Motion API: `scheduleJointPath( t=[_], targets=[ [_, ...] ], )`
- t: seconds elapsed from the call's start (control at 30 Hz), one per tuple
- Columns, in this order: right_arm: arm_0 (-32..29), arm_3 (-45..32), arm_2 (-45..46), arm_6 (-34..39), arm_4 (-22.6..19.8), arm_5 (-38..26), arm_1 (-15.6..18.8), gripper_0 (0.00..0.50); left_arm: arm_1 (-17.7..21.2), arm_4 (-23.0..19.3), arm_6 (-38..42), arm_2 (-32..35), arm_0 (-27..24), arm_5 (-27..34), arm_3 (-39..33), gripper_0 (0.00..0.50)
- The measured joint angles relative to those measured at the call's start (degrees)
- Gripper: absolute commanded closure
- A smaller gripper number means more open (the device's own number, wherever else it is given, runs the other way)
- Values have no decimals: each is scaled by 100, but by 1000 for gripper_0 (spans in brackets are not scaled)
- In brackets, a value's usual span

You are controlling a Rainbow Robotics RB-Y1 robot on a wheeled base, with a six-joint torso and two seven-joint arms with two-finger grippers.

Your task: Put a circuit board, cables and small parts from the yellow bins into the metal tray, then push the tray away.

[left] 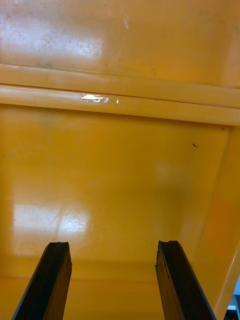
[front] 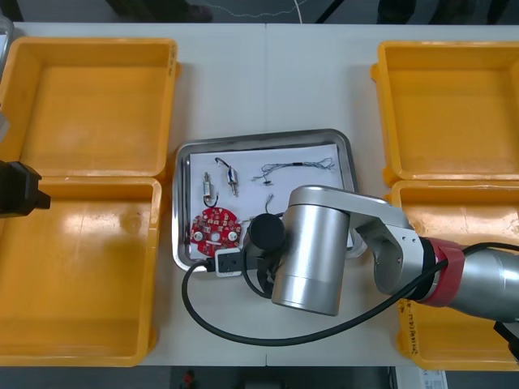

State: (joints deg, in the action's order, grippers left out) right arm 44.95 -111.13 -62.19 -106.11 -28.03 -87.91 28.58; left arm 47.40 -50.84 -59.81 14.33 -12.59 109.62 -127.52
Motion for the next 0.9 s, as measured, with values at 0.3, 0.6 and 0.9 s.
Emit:
scheduleJointPath(
  t=[0.3,0.6,0.9],
  targets=[
    [337,370,0,33,-7,0,-3,500,1,0,0,0,0,0,0,0],
    [648,915,140,109,-262,0,-86,500,1,0,0,0,0,0,-1,0],
    [1051,1482,160,109,-280,0,-305,500,2,0,0,0,0,0,-1,0]
  ],
)
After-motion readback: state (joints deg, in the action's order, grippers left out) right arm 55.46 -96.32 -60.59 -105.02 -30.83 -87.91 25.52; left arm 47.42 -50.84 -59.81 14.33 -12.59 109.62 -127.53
